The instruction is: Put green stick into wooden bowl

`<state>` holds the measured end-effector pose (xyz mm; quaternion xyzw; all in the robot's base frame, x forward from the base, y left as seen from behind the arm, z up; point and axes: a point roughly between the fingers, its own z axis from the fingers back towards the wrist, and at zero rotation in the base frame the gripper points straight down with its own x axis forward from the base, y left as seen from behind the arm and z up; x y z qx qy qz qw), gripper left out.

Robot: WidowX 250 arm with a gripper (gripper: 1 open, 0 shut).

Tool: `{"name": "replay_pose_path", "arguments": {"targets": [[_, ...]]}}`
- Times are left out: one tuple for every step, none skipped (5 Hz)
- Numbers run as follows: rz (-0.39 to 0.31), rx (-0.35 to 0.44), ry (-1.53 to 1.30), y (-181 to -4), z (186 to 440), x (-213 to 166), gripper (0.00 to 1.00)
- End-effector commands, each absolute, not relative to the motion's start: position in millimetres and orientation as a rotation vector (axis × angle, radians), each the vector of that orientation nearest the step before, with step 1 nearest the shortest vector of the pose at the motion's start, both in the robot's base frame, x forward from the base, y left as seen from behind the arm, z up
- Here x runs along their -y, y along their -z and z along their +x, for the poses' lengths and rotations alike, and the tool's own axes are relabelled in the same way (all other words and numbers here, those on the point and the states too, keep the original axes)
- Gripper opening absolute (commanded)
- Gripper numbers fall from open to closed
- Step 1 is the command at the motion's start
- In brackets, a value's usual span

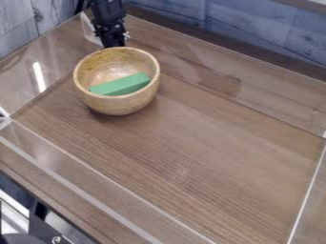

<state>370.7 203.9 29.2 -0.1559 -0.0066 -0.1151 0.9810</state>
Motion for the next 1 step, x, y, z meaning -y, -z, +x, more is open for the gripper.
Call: {"name": "replay_pose_path", "arguments": {"targets": [[-0.264,0.057,0.228,-44.0,368.2,-227.2,1.00]]}}
